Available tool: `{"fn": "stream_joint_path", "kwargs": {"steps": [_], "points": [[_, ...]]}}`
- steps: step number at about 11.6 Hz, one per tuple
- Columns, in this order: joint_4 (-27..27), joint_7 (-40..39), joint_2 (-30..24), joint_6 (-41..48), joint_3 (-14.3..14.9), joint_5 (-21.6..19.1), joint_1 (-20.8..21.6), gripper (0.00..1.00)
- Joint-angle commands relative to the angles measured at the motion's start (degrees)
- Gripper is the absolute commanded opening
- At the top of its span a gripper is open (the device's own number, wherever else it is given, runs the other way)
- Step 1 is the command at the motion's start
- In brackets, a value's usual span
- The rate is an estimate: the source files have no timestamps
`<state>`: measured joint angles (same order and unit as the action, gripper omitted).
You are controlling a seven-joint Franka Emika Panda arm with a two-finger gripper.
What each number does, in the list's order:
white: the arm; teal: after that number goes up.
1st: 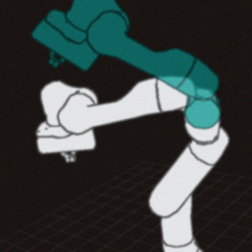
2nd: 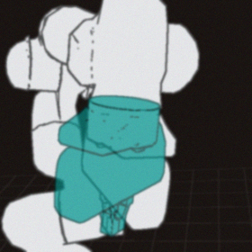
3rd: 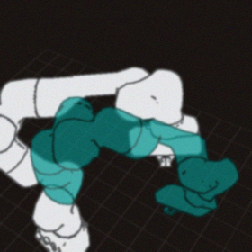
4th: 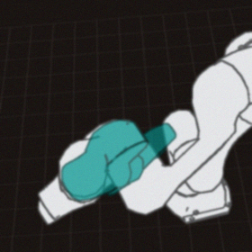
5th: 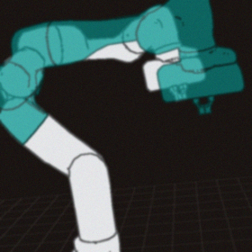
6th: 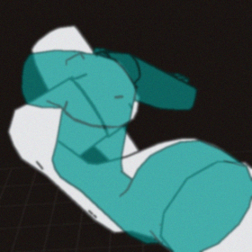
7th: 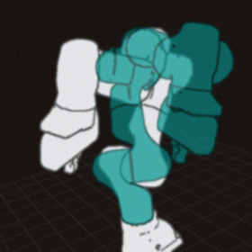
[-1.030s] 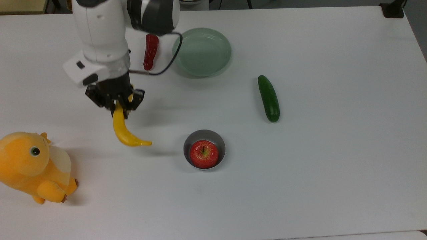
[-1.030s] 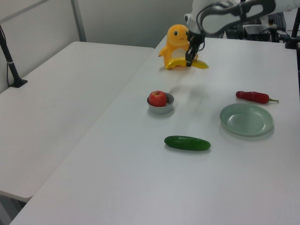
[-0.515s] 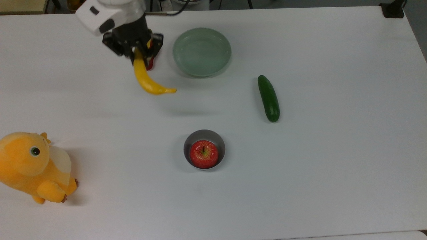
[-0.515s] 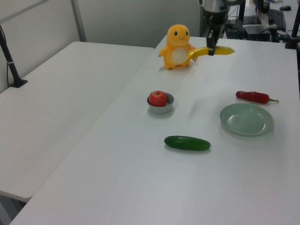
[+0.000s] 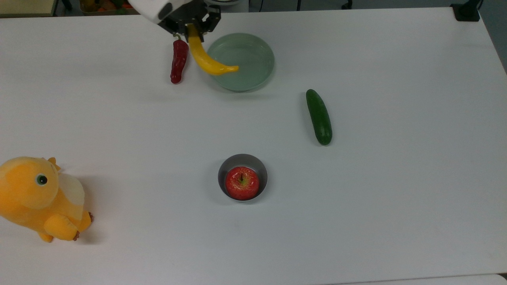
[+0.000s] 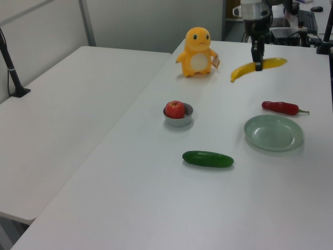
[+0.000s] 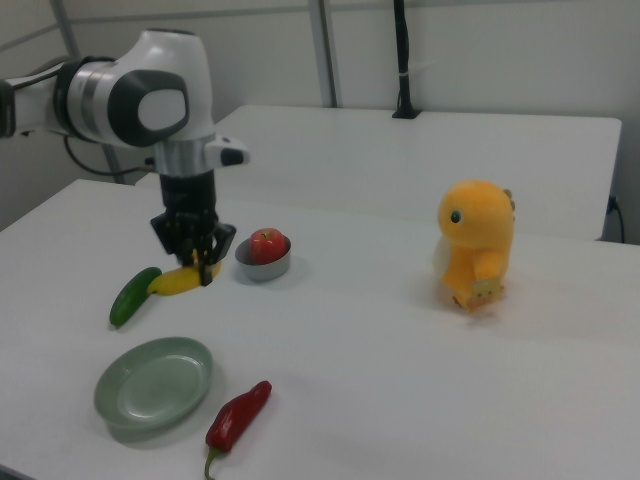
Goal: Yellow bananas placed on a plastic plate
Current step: 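Lift the banana and carry it toward the pale green plate, then lower the banana onto the plate and open the gripper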
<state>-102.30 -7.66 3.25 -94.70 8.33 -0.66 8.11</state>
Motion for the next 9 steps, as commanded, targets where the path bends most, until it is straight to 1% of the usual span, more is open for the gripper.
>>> {"fn": "stream_joint_path", "kwargs": {"steps": [1, 2, 3, 4, 5, 7, 9], "points": [[-9.1, -0.4, -2.9, 0.0, -3.8, 0.0, 0.7, 0.01], [-11.1, -0.4, -2.7, -0.4, -5.3, 0.3, 0.6, 0.02], [-13.0, -0.3, -2.7, -2.7, -5.7, 0.4, 0.7, 0.04], [-14.8, 0.4, -2.7, -5.3, -6.7, 0.6, 0.7, 0.04], [-16.2, 1.2, -2.6, -7.0, -7.0, 0.8, 0.7, 0.04], [-20.8, 2.7, -2.3, -13.7, -7.5, 1.4, 0.8, 0.04], [-24.3, 5.4, -1.3, -18.0, -8.4, 4.3, 0.8, 0.04]]}}
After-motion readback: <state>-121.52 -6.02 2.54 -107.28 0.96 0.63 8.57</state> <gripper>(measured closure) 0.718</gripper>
